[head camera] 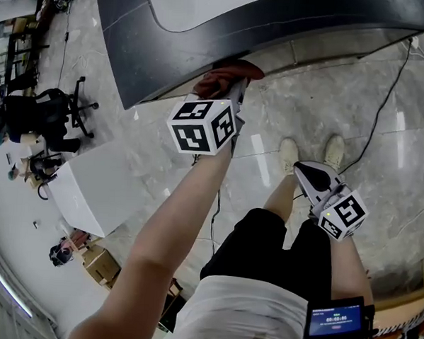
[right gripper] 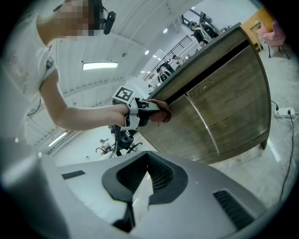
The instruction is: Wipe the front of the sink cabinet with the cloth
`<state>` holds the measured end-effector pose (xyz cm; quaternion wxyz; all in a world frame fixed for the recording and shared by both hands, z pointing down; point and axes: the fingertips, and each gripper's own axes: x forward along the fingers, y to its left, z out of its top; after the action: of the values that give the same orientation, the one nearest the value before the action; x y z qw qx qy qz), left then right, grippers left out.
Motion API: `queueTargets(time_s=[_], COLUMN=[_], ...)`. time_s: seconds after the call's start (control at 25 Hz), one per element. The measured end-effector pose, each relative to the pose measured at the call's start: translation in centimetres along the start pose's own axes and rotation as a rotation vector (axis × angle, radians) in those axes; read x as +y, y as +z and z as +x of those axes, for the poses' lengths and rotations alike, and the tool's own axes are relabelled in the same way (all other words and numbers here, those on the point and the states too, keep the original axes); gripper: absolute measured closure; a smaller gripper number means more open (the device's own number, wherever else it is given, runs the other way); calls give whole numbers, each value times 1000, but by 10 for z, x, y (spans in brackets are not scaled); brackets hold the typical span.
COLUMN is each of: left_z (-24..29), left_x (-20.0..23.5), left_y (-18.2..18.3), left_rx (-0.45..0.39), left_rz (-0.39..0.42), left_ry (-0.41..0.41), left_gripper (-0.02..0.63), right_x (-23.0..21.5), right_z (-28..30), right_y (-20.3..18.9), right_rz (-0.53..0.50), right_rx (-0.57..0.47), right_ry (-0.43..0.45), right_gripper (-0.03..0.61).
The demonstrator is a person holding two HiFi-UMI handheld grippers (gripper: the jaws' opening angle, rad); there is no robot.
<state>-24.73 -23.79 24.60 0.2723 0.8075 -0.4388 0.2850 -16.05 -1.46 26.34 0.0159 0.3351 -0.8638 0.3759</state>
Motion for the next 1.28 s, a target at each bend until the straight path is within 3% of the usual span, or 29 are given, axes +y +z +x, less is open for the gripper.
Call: queueTargets(time_s=[0.32, 0.52, 0.68, 0.88, 1.28], left_z=[46, 67, 81, 77, 32], left_x=[-42, -78, -69, -48, 24], left_y=[16, 0, 5, -2, -34], left_rx=[-34, -48, -46, -67, -107], left_rz=[2, 70, 2, -94, -196], left_ry=[-130, -197, -206, -175, -21], left_gripper=[494, 494, 494, 494, 494], right_x=[-9, -10, -9, -1, 19], right_z=[-7, -22, -10, -3, 6], right_y=[-2, -22, -12, -15, -31], right_rz=[29, 44, 33, 21, 16], right_rx=[-28, -24, -3, 37, 117], right_ry=[-38, -60, -41, -10, 75], right_gripper=[566, 566, 566, 566, 566])
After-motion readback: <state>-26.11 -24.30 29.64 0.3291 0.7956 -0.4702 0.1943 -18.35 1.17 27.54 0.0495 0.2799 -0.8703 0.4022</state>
